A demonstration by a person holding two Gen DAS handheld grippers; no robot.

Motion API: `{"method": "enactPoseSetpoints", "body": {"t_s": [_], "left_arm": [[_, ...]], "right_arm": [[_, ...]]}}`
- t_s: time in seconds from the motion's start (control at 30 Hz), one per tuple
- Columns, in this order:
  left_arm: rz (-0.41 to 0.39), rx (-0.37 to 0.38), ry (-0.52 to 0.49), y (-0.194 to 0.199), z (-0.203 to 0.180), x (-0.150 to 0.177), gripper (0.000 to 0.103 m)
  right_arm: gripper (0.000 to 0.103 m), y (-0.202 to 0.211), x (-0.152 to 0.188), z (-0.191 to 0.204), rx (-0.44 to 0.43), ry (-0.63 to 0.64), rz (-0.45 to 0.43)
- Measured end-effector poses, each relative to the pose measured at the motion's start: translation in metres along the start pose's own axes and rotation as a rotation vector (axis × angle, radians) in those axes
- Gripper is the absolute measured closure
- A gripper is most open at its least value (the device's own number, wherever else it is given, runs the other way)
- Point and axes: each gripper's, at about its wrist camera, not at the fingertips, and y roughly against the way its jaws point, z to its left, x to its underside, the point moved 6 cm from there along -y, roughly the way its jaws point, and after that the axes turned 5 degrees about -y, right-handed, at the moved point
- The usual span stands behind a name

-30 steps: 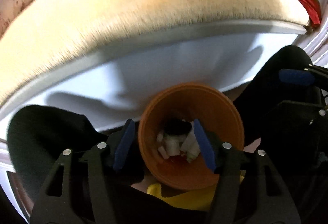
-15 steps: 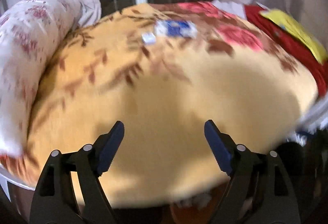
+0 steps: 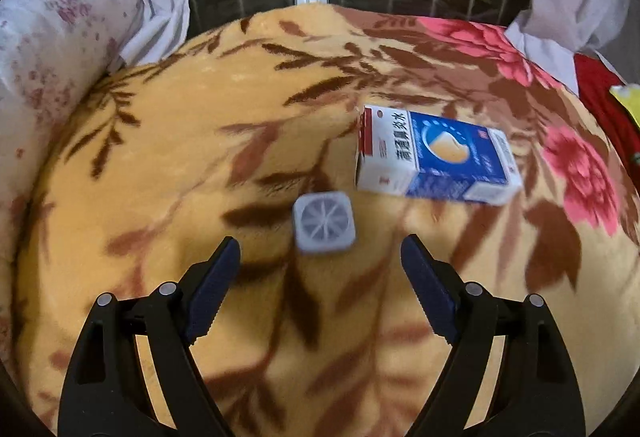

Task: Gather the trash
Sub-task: 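Grasp the white square cap with the left gripper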

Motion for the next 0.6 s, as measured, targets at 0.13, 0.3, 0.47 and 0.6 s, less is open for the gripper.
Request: {"method": "enactPoseSetpoints", "body": {"t_s": [0.13, 0.3, 0.47, 0.6], "left_arm": [[0.001, 0.006, 0.007, -0.012, 0.001, -0.005, 0.041], [0.013, 0.034, 0.030, -0.019, 0.005, -0.004, 0.071], [0.002, 0.043, 0.033, -0.004, 0.007, -0.001, 0.071], [0.007, 0.077, -0.003, 0.036, 0.006, 0.026, 0.071]], "right_arm": [[0.020, 0.001, -0.003, -0.004, -0.008, -0.015, -0.008], [0.019, -0.001, -0.003, -0.006, -0.021, -0.035, -0.011], [0.019, 0.001, -0.007, -0.003, -0.010, -0.030, 0.001], [0.019, 0.006, -0.027, 0.005, -0.015, 0.012, 0.005]]}}
